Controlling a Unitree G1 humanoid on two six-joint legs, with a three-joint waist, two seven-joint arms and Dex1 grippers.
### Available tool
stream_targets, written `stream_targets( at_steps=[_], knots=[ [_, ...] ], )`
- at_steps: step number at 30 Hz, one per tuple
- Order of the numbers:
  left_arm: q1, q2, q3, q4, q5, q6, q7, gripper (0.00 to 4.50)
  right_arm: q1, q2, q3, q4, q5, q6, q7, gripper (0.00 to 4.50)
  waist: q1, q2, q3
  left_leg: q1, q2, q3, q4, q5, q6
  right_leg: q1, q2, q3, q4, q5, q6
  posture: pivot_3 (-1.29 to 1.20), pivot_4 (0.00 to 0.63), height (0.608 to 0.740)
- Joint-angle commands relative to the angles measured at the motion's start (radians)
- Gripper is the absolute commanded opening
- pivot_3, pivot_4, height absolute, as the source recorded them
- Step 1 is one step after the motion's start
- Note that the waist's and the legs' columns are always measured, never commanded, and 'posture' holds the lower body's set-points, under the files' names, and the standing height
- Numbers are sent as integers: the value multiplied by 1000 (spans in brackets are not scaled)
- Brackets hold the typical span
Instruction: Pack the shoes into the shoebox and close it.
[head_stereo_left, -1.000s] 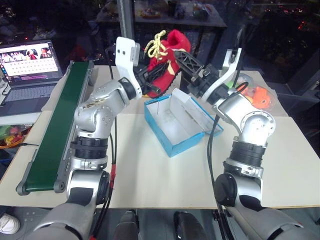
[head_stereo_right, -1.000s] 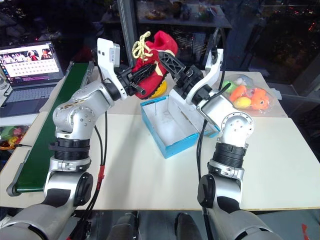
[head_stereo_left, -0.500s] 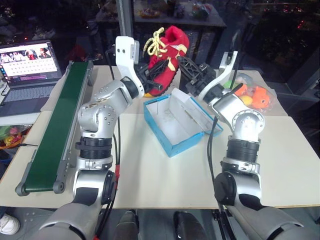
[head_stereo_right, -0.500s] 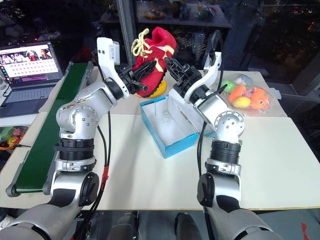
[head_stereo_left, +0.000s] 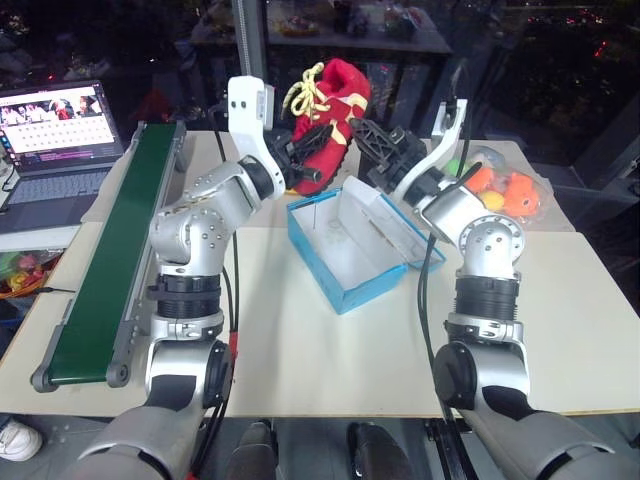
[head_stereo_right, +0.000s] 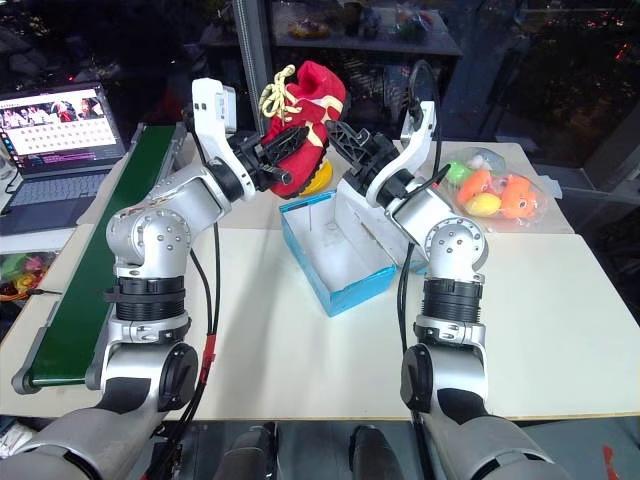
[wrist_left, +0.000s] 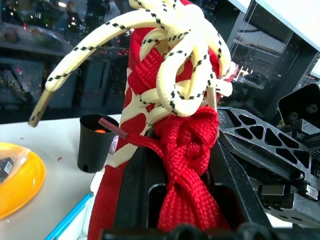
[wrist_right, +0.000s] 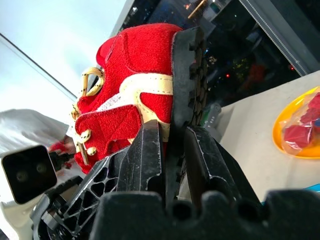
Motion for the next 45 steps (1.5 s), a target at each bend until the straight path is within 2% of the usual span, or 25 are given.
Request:
stream_targets(
  at_steps=[1, 6, 13, 19, 34, 45],
  knots=[
    [11, 17, -9, -80, -45, 21, -36, 2607, -59, -37, -17, -8, -8, -38, 11, 244, 0, 0, 0, 0, 0, 0, 0, 0, 0, 0, 0, 0, 0, 0, 0, 0, 150, 736],
    [50, 64, 3, -106, -41, 48, -23, 4409, -75, -106, 1, 3, -41, -15, 38, 244, 0, 0, 0, 0, 0, 0, 0, 0, 0, 0, 0, 0, 0, 0, 0, 0, 150, 736],
    [108, 200, 17, -99, 21, -6, -42, 4409, -3, -325, 299, -32, -244, 80, 255, 244, -5, 0, 0, 0, 0, 0, 0, 0, 0, 0, 0, 0, 0, 0, 0, 0, 150, 736],
    [151, 248, 24, -123, 25, -3, -50, 4409, 31, -345, 484, 102, -439, -45, 409, 244, -5, 0, 0, 1, 0, 0, 0, 0, 0, 0, 0, 0, 0, 0, 0, 0, 150, 736],
    [193, 226, 32, -212, 17, 30, 8, 4409, -104, -308, 624, 611, -811, -466, 634, 244, -3, 0, 0, 0, -1, 0, 1, 0, 0, 0, 0, 0, -1, 0, 0, 0, 150, 736],
    [225, 199, 32, -266, 3, 47, 43, 4409, -176, -224, 667, 847, -991, -637, 633, 244, -3, 0, 0, 1, -1, 0, 1, 0, -1, 1, 0, 0, 0, 0, 1, 0, 150, 736]
  ],
)
